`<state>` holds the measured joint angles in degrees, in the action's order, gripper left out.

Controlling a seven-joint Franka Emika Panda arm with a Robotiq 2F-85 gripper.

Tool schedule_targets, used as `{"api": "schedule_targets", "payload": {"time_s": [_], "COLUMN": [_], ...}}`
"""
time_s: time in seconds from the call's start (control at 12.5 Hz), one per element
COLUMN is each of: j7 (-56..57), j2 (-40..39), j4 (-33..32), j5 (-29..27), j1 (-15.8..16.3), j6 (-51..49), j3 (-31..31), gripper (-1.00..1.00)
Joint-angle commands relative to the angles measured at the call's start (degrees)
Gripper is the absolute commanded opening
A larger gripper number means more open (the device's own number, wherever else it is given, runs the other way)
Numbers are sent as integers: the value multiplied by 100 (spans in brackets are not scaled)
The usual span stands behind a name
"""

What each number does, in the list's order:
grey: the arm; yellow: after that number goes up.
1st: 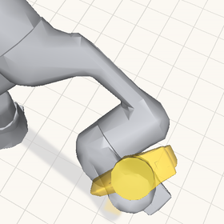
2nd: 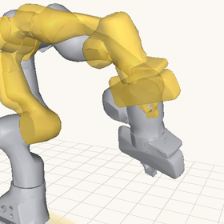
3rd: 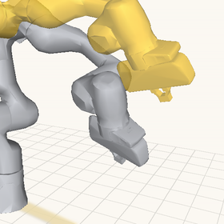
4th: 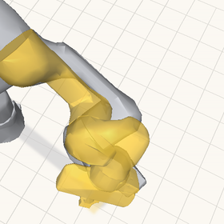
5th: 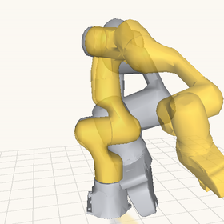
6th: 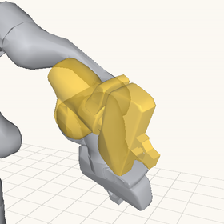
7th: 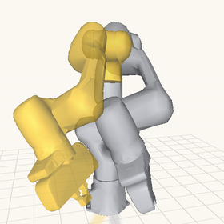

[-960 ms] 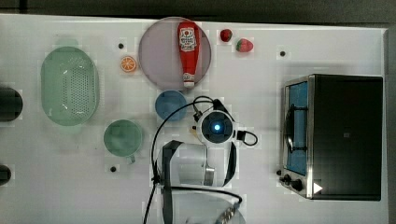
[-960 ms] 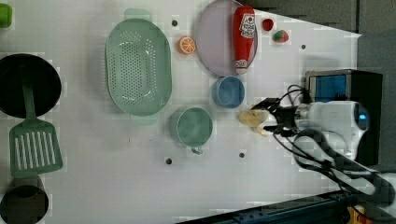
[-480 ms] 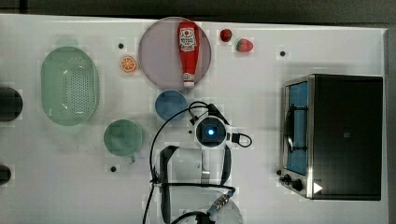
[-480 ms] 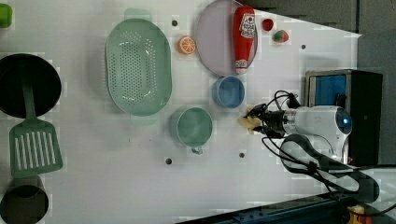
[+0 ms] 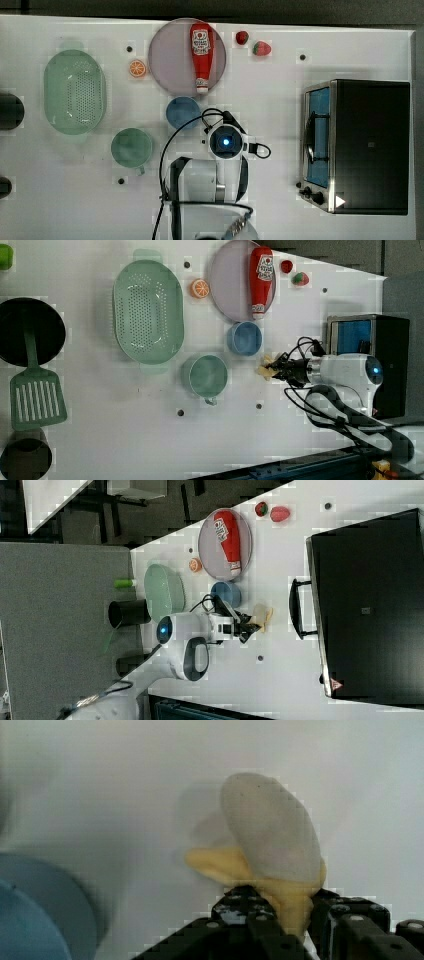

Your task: Pick Banana and place it in mug.

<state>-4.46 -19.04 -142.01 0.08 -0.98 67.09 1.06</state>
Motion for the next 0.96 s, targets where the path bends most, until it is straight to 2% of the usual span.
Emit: {"api": "schedule_targets", "payload": {"time_s": [0.08,0.32,0.56,0.96], "j7": [169,175,163,-750], "j2": [1209,2365,2955,3393], "j4": [245,747,1200,1324], "j5": [-90,-86,-86,-90], "j1": [-62,-64,-31,116], "j6": [-927,-2715,-4101,-4385], "j3": [188,297,240,-572], "gripper": [-46,-46,-46,-46]}}
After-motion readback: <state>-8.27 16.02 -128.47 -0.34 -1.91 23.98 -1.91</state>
